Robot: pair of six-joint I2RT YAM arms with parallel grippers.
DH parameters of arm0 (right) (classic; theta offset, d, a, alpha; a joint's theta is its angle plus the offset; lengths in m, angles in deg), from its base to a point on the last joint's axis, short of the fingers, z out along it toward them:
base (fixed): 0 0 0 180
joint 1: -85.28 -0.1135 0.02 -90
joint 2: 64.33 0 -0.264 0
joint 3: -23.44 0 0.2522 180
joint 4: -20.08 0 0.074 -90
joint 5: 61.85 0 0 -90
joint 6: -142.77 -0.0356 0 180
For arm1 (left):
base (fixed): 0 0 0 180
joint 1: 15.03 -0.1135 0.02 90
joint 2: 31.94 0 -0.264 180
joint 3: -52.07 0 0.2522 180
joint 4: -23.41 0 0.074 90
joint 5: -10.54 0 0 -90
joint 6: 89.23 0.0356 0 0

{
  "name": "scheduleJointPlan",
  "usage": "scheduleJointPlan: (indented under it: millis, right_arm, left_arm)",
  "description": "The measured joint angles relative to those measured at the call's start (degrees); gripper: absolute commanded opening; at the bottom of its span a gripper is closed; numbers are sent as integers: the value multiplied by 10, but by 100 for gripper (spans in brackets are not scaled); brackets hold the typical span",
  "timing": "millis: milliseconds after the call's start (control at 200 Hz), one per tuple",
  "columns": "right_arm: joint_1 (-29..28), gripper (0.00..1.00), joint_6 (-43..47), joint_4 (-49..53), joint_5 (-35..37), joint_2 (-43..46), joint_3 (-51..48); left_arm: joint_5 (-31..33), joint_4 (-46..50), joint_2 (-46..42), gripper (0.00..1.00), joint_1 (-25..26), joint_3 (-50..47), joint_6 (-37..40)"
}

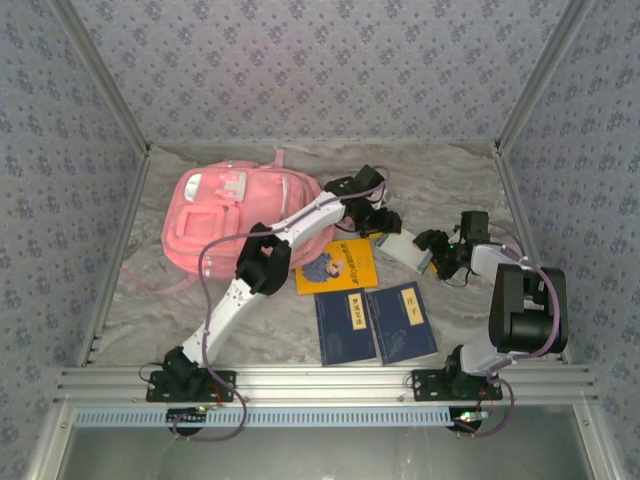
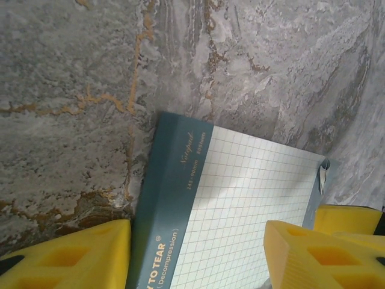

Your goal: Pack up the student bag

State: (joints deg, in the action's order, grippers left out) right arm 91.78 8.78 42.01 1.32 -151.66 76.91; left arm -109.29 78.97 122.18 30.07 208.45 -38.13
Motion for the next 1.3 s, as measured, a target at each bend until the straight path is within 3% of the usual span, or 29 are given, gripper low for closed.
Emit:
scheduleJointPlan:
  millis: [350,615,829,1064,1299]
  right_arm:
    - [4,73,0,0,0,-1,0]
    - [9,72,0,0,0,-2,0]
    - [10,72,0,1,0,-2,0]
    - [11,72,0,2,0,-2,0]
    - [6,72,3,-9,-15,-9,3]
  left_arm:
    - [-15,-87,-37,45,-7,-91,-55]
    - [-42,-139,-66,43,-13,-138,-85]
    - [-64,-193,-96,33,-16,-182,-103]
    - [-113,-284,-103,37,-20,-209,-148]
    - [-167,-286,-99,40,14,-231,-163]
